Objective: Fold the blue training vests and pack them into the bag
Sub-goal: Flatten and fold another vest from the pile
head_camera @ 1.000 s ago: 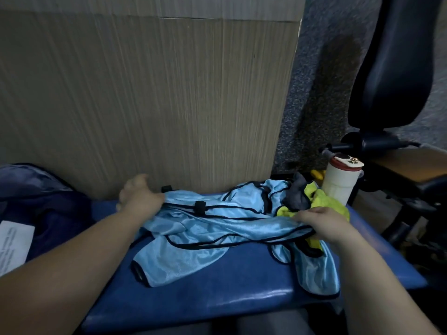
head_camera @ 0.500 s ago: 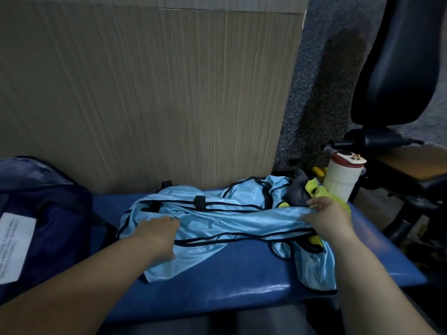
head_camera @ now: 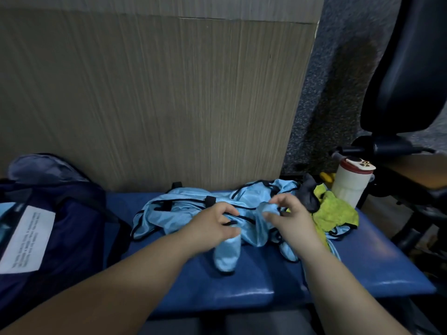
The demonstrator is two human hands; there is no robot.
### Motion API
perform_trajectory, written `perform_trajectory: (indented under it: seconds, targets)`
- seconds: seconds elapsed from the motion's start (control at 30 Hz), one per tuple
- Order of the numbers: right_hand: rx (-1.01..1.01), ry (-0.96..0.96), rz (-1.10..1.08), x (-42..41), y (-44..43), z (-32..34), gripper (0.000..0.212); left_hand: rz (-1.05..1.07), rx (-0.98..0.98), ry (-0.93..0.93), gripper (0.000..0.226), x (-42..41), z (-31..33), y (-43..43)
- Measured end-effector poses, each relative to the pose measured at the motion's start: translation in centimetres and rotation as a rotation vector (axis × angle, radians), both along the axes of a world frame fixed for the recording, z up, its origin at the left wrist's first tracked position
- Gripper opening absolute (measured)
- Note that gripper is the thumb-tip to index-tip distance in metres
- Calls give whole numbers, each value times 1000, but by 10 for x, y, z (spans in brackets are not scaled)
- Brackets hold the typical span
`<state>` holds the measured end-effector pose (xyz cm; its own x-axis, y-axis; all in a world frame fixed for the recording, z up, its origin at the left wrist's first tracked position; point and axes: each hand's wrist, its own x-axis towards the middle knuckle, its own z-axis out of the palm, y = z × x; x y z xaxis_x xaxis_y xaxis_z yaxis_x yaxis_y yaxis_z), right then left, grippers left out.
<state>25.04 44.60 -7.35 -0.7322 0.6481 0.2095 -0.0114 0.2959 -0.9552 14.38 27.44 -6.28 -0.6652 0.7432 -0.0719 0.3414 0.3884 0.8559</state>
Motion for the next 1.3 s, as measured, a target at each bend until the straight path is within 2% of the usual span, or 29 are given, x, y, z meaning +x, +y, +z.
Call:
perform_trajectory:
  seconds: [0.1,0.2,0.27,0.33,0.37,0.4,0.43,0.5,0.57,0.63,0.7,0.77,0.9,1.07,1.3]
  targets:
    - [-56,15,155,-7,-15,-7,26,23,184,-206,35,17,1,15]
    - [-211,49,316,-5,-20,-8,3,96,288,-356,35,23,-1,23]
    - [-346,77,408,0,-14,-7,30,135,355,-471,37,23,1,24]
    - [-245,18,402,3,-10,-8,44,127,380,-549,43,19,4,24]
    - [-141,-35,361,2,-9,-10,47,116,355,-530,45,19,7,23]
    - [-52,-67,298,1,-11,-10,48,116,291,-434,45,19,10,23]
    - [1,-64,245,0,-13,-10,48,125,202,-259,42,15,10,24]
    - [4,-26,207,-1,-15,-9,49,141,72,134,36,8,14,24]
    - [-47,3,240,0,-15,-5,52,59,38,304,48,-1,17,23]
    - [-49,-3,276,2,-14,-3,53,-146,-51,275,65,-8,21,22]
    - [-18,15,291,3,-14,-3,51,-270,-159,254,64,-11,25,22]
    - [36,30,265,2,-14,-4,49,-242,-200,290,53,-14,24,23]
    - [300,-44,43,-3,-8,-10,37,-125,-173,324,40,-19,17,25]
    - [291,-160,102,1,-5,-15,28,-61,-81,210,32,-21,14,16]
    - [11,-1,81,6,-12,-5,18,-115,38,-34,23,-29,40,-9]
